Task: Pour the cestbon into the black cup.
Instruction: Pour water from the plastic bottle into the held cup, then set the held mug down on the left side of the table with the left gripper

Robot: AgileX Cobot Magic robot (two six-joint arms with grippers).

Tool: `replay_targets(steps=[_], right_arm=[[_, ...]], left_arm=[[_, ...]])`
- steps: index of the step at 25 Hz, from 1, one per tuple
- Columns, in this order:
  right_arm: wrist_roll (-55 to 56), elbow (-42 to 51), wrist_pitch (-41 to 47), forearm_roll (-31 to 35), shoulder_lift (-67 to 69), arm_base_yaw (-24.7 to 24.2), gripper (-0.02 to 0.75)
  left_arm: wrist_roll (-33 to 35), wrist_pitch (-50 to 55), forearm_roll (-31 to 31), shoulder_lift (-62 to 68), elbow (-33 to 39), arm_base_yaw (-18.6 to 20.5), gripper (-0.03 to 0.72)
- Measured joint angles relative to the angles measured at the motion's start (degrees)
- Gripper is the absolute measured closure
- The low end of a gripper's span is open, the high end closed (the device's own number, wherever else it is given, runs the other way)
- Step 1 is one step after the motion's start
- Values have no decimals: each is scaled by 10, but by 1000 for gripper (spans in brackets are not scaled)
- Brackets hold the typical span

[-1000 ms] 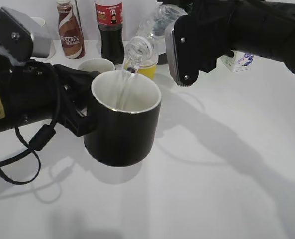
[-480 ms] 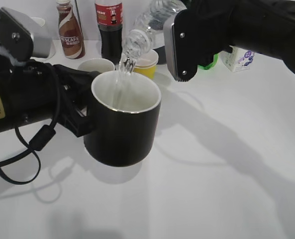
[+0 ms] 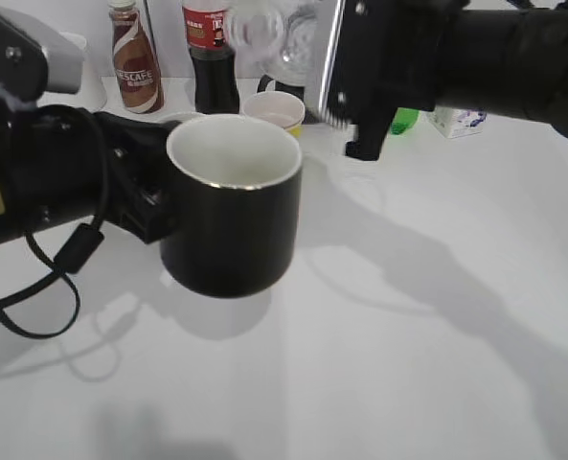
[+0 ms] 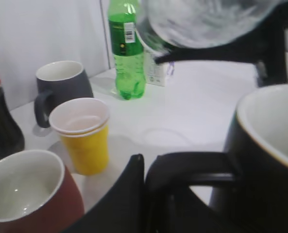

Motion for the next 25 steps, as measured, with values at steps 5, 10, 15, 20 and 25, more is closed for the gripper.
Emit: replay_targets(steps=[5, 10, 15, 20, 25], right_arm=[[318, 0, -73, -58, 0, 0, 281], [479, 0, -76, -4, -1, -4, 281], [513, 2, -65, 90, -1, -36, 281], [547, 41, -69, 120, -2, -80, 281], [554, 93, -68, 122, -2, -89, 281]], left_arm=[[0, -17, -11, 0, 0, 39, 655], [10, -58, -22, 0, 0, 122, 655], [45, -102, -77, 9, 0, 226, 655], [57, -187, -107, 76, 0, 302, 655], [61, -305, -128, 196, 0, 332, 655]])
